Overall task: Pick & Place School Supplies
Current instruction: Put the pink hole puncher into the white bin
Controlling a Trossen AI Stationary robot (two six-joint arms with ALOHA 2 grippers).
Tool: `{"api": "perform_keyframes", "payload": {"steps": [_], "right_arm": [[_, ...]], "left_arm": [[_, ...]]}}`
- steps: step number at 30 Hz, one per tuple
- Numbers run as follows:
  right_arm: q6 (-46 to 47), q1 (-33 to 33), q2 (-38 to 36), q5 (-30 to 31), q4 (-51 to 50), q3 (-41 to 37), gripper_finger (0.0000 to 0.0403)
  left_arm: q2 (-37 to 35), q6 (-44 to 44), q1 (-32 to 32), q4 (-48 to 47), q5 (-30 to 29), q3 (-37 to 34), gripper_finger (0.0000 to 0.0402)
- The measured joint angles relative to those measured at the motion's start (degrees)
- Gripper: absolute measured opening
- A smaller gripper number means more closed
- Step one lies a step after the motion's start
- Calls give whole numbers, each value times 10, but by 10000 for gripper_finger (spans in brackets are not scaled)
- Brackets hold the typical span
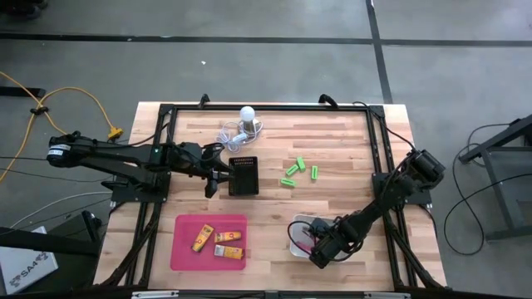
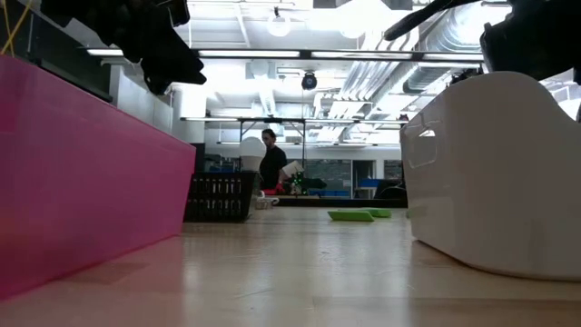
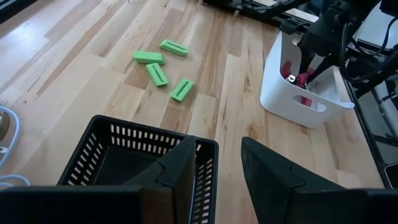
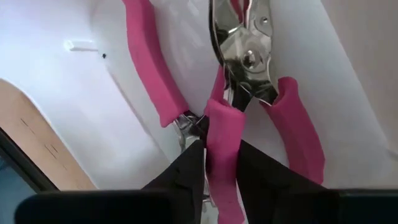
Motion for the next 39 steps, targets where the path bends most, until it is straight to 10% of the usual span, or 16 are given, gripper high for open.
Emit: {"api": "perform_keyframes", "payload": {"steps": [39], "right_arm": [[-123,-45,-29,-63,0,0,79]], "left_arm": [[0,0,0,-1,18,0,127]]}}
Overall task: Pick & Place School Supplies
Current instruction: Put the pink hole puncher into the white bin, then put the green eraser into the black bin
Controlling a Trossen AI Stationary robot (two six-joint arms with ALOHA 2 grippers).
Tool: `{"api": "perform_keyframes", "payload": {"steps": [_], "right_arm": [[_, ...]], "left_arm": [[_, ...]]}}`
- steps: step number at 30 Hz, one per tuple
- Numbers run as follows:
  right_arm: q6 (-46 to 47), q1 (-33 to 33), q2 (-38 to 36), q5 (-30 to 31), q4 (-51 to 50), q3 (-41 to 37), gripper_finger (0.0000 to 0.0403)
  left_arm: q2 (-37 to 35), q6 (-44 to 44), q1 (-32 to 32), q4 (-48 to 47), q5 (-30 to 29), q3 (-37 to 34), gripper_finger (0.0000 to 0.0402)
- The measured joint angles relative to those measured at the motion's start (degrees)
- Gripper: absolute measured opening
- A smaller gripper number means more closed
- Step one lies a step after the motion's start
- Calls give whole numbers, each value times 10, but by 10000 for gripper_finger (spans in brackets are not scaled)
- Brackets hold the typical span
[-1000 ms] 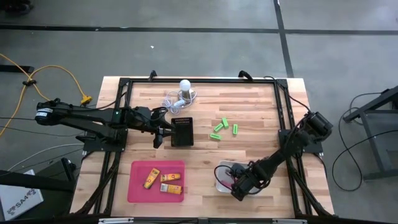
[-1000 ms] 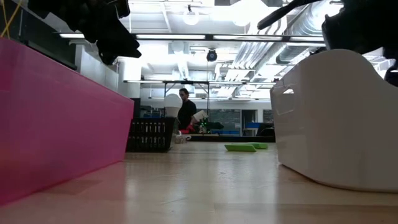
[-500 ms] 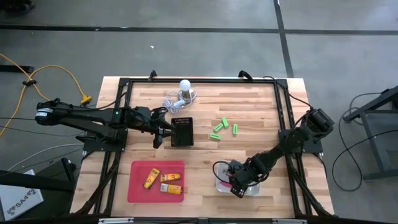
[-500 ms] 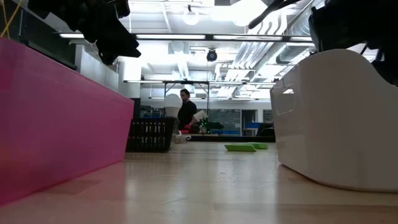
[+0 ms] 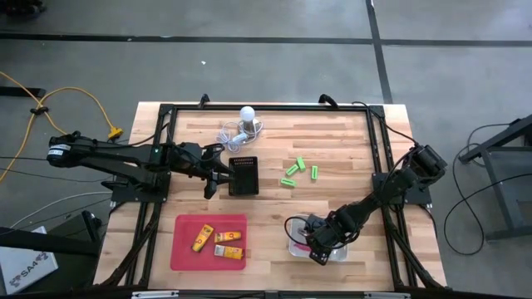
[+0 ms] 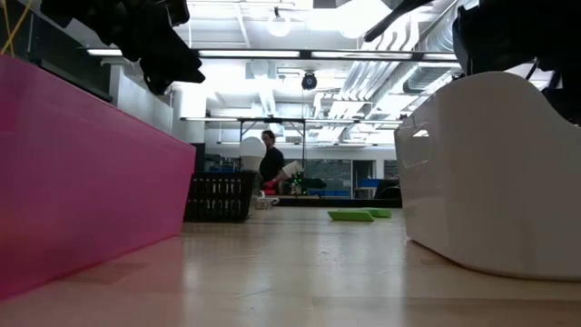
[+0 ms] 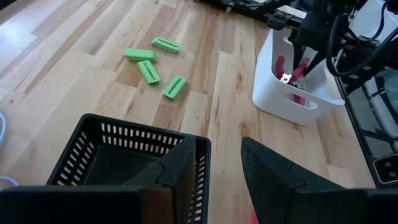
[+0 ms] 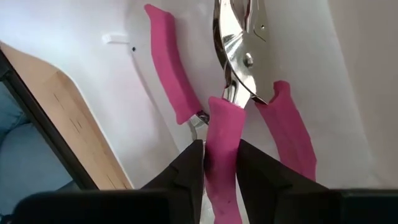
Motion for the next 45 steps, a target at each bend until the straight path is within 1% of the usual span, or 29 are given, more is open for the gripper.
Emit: {"api": "perform_keyframes", "payload": {"steps": [4,13,16,21,28,37,41,45], "right_arm": [[-6,0,0,0,0,0,92],[-8,0,0,-1,0,0,171],[-1,-5,0,-22,0,0,184],[5,-24,0,-71,0,0,185],[-40,-51,0,-114,0,0,175],[-75,-89,-4,-205,1,0,174],[-79,-101,-22,-223,1,0,174],[-65,-110,-52,-223,2,0,174]], "left_arm": [[0,0,0,0,0,0,127],[0,0,0,0,-1,0,127],[0,0,0,0,-2,0,127],[0,0,0,0,-2,0,127],[0,0,-6,0,-2,0,127],[0,3,-26,0,-2,0,127],[0,3,-26,0,-2,0,127],[0,3,-26,1,-2,0,127]]}}
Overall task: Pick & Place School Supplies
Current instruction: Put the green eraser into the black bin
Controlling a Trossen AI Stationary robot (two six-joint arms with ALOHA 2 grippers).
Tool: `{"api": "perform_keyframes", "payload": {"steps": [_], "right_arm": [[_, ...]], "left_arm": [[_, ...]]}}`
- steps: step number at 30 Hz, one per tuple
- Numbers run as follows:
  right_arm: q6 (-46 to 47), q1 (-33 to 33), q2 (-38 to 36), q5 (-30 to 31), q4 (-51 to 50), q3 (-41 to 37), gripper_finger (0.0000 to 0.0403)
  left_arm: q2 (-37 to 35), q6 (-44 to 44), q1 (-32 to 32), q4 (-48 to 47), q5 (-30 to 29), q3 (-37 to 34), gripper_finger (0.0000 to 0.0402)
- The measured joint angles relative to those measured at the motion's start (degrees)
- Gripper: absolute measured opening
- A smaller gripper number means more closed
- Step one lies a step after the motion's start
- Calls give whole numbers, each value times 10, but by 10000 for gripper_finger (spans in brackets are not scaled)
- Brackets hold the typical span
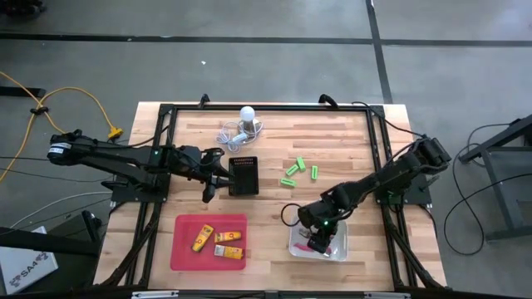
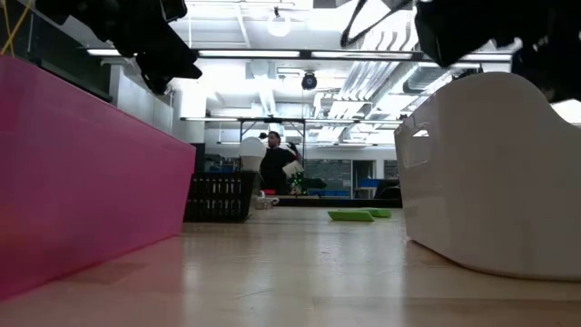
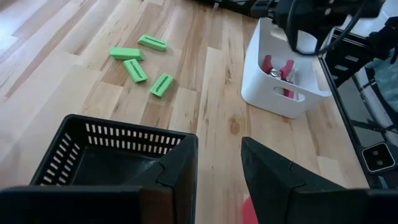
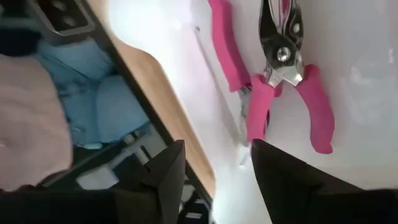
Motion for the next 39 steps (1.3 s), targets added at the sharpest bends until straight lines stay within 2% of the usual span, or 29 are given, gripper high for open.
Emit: {"api": "perform_keyframes", "payload": {"steps": [7,15,28,35,39], "right_arm": [[11,-7,-53,18,-1,0,174],[-60,-55,-79,45,-13,0,174],[-304,-210,-79,91,-36,0,174],[-485,-270,-79,228,-32,0,174],[-521,-294,-78,241,-27,0,174]], "left_arm": [[0,0,0,0,0,0,127],[0,0,0,0,-1,0,127],[0,0,0,0,-2,0,127],[0,0,0,0,-2,0,127],[0,0,0,-3,-2,0,127]]}}
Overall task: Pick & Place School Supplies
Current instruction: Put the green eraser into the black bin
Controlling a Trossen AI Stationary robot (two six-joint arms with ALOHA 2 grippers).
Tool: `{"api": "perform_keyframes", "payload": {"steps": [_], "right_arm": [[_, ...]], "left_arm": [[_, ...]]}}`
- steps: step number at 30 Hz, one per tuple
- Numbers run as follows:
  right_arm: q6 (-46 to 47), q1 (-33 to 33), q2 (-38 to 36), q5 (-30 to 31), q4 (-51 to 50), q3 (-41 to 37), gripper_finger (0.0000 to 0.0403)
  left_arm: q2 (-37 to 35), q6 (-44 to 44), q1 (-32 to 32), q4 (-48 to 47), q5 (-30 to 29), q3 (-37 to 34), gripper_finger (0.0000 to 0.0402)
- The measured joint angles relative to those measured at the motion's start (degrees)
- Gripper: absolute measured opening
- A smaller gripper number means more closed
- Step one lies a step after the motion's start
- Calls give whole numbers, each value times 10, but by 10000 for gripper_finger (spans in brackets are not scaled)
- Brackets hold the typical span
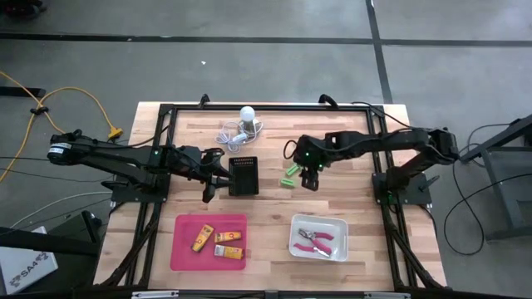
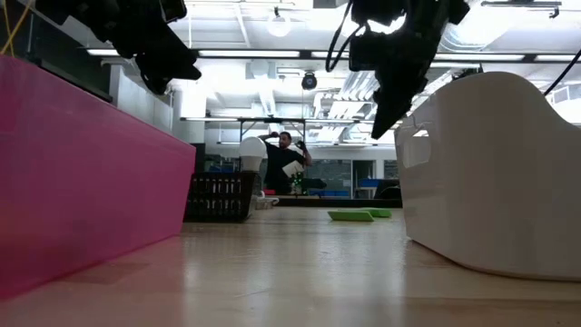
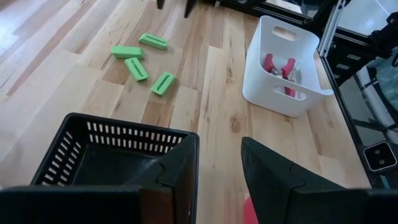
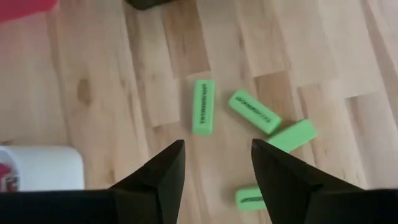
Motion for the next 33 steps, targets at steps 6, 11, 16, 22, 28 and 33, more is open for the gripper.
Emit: {"api": "perform_keyframes", "payload": {"steps": [6,11,16,22,28,33], "right_arm": [[-20,-5,22,4,16,0,174],[-50,0,47,11,43,0,174],[-53,1,79,11,58,0,174],[-52,4,114,13,75,0,174],[-51,8,150,3,94,0,174],[-51,15,170,1,112,0,174]], "left_arm": [[0,-3,0,-14,0,0,127],[4,-16,0,-17,0,0,127],[14,-17,0,-21,0,0,127],[27,-17,0,-11,0,0,127],[32,-17,0,-14,0,0,127],[32,-17,0,-14,0,0,127]]}}
